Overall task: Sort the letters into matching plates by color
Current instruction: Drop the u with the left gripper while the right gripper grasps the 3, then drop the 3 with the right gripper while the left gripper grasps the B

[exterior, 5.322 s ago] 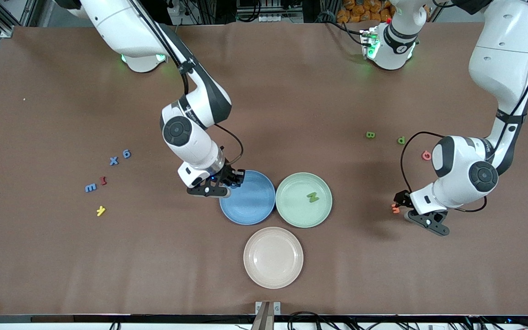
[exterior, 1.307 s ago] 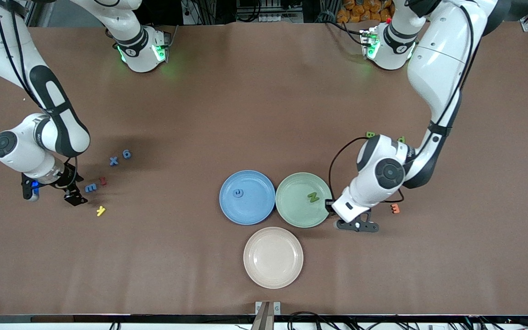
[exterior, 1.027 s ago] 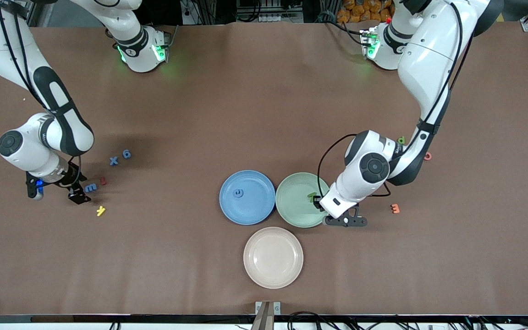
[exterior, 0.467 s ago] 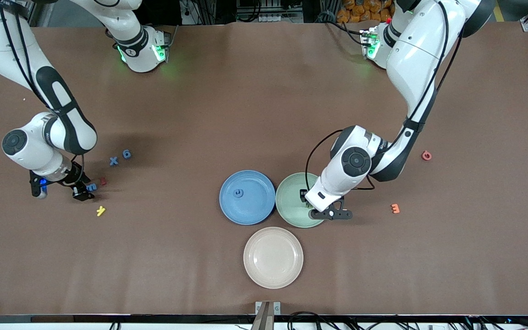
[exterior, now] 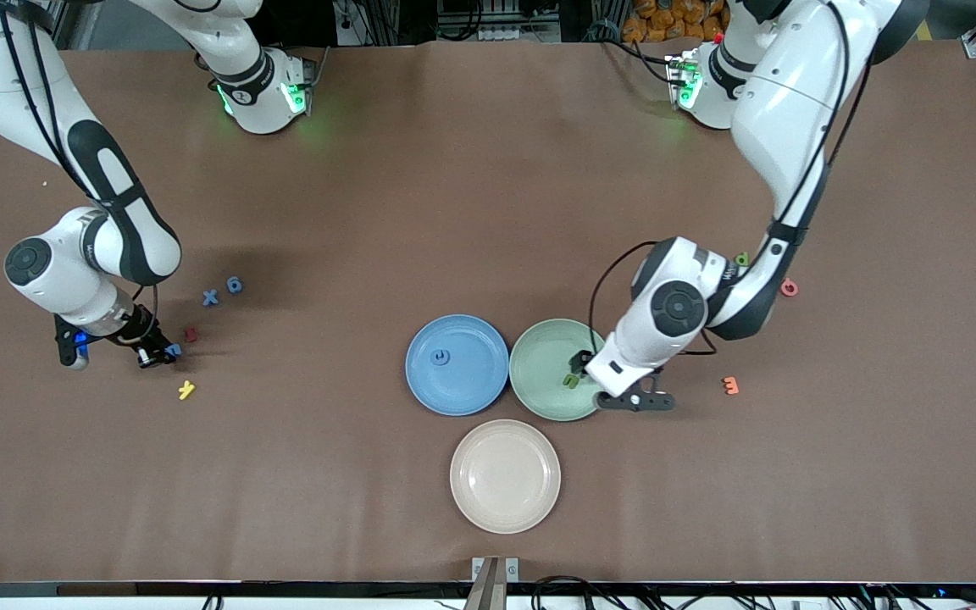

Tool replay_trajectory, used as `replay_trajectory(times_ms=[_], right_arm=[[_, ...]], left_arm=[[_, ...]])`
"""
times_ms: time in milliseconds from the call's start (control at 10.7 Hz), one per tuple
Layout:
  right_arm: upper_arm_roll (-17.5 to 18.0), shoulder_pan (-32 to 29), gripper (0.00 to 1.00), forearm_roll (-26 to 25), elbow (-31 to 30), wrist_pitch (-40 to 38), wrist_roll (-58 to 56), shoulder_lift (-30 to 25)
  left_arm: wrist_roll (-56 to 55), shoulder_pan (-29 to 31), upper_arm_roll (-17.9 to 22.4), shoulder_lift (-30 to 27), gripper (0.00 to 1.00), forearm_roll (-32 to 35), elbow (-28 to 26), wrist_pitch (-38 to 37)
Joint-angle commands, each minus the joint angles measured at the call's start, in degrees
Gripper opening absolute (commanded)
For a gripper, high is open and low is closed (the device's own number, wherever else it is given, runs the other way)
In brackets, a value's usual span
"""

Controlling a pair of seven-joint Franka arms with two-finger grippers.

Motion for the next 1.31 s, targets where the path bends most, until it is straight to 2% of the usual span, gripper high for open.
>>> replay_trajectory(times_ms=[0,187,560,840,1027,1214], right_arm=[[0.1,-0.2,0.25,0.9,-1.7,0.1,-2.7,-0.2],[0.1,-0.1,0.2,0.8,-1.6,-0.4,-7.6,-0.2],[0.1,-0.2,0.17,0.7,0.5,-5.1,-18.6,-0.9],[0.0,-0.2,0.16,0.6,4.0,-8.3,-22.8,-0.9],[0.1,-0.2,0.15,0.5,6.1,-10.7,-23.9,-1.1],[0.3,0.1,0.15,0.6,8.2,-12.9,-23.5,-1.3]], left_arm=[[4.3,4.4,0.0,-8.7,1.0,1.3,-10.4,-0.4],[7.6,7.6,-0.1,-14.1,1.0,1.0,-17.0,-0.2],[8.5,8.8,-0.1,-23.7,1.0,0.4,-31.4,2.4],[8.4,9.9,-0.2,-26.6,1.0,0.0,-40.6,10.4],[8.4,9.9,-0.5,-28.4,1.0,-3.3,-46.0,14.8],[7.7,9.9,-0.8,-30.3,1.0,-3.4,-50.3,16.3]])
